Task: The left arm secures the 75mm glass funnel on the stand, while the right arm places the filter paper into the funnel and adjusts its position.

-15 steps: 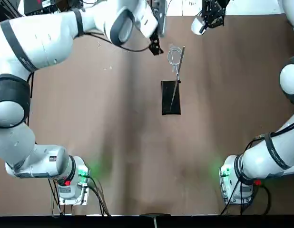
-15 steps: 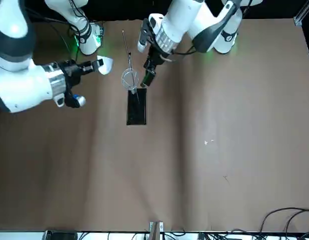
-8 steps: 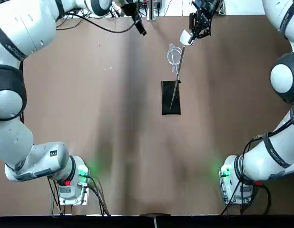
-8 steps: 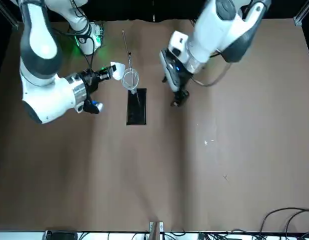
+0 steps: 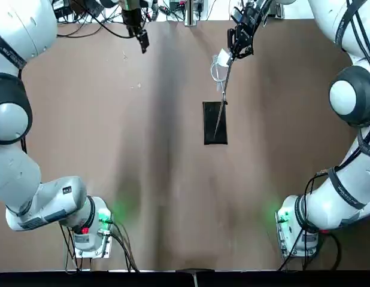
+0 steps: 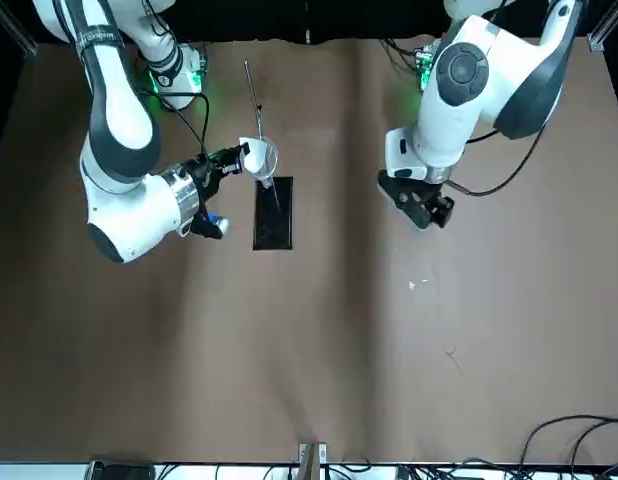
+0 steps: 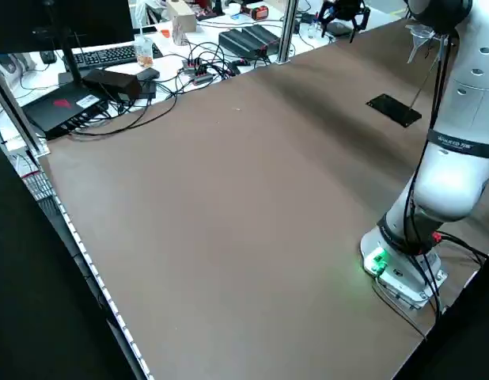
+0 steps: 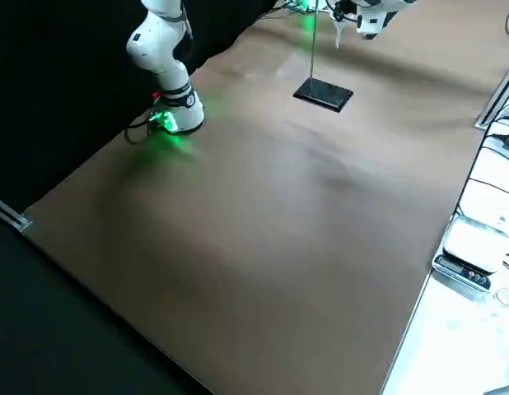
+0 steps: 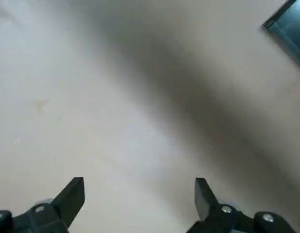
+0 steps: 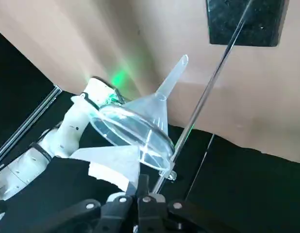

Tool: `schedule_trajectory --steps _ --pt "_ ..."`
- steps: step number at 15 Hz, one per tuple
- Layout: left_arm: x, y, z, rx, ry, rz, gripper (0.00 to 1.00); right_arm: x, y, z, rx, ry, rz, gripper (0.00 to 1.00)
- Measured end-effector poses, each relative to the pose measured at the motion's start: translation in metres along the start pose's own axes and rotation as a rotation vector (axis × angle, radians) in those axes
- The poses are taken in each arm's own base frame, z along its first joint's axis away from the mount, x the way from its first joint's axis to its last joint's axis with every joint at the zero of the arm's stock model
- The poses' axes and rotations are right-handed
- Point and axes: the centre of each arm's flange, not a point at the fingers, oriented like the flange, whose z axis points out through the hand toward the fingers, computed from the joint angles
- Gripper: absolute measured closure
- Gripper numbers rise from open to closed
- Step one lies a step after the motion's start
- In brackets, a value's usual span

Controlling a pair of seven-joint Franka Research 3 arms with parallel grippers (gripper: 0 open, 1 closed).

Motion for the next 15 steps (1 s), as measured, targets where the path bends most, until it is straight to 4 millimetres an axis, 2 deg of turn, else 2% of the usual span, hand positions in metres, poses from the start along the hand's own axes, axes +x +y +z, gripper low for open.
schedule_trajectory --steps 3,7,8,11,15 --pt "-0.017 -0.029 0.003 0.036 -0.082 -0.071 0.0 0.003 0.001 0.001 0.0 -0.003 0.005 0.95" --pt "-0.047 -0.095 0.007 0.013 -0.114 -0.249 0.0 0.006 0.003 0.002 0.001 -0.007 0.01 0.91" --pt "-0.053 -0.107 0.009 0.01 -0.118 -0.295 0.0 0.007 0.003 0.003 0.001 -0.008 0.01 0.91" --pt "-0.062 -0.121 0.017 0.009 -0.143 -0.468 0.0 0.007 0.003 0.004 0.0 -0.009 0.011 0.91" --pt "-0.062 -0.122 0.019 0.012 -0.146 -0.564 0.0 0.008 0.003 0.004 0.0 -0.009 0.012 0.9"
